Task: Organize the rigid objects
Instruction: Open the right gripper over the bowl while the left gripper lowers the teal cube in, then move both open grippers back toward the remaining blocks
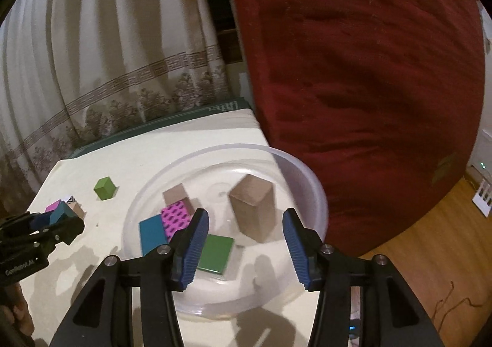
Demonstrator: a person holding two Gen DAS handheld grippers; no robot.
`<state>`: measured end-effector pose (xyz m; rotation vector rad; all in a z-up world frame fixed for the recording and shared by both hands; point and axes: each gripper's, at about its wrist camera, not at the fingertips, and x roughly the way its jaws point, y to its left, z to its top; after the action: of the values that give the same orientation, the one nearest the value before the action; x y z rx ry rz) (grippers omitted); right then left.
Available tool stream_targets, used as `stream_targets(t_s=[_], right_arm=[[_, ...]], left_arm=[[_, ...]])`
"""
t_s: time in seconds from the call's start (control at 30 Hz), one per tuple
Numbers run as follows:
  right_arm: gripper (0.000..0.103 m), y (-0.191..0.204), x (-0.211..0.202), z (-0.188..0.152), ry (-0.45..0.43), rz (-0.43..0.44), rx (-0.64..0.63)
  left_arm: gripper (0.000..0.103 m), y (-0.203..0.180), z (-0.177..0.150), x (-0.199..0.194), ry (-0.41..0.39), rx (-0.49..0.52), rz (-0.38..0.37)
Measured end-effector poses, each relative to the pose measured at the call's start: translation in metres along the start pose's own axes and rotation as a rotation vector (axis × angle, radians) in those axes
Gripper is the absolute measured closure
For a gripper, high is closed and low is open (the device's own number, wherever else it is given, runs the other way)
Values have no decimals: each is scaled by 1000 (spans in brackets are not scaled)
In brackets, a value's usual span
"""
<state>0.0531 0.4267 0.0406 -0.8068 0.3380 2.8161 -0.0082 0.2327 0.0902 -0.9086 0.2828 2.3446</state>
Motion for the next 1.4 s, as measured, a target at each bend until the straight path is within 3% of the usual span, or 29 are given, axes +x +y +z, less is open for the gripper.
stream_targets(t_s=[0.23, 0.67, 0.73, 0.77, 0.8, 1.2, 1.3, 1.4], right_arm=[[48, -23, -4, -3, 2, -33, 35], [47, -46, -7, -5, 5, -53, 82], [46, -48, -7, -6, 5, -55, 86], [46, -48, -7, -6, 5, -55, 89], [46, -50, -7, -6, 5, -54, 91], [45, -51, -6, -8, 17, -49, 101], [40, -50, -8, -9, 15, -49, 100], [34, -49, -9, -9, 16, -50, 100]], left_arm=[[66, -45, 13, 9, 11, 66, -92], [65, -101, 34, 22, 19, 143, -194], [57, -108, 36, 25, 23, 157, -203], [41, -109, 36, 26, 27, 161, -205], [29, -110, 36, 28, 25, 161, -200], [28, -89, 26, 34, 50, 136, -118], [28, -85, 23, 34, 54, 130, -96], [19, -80, 17, 35, 61, 124, -67]])
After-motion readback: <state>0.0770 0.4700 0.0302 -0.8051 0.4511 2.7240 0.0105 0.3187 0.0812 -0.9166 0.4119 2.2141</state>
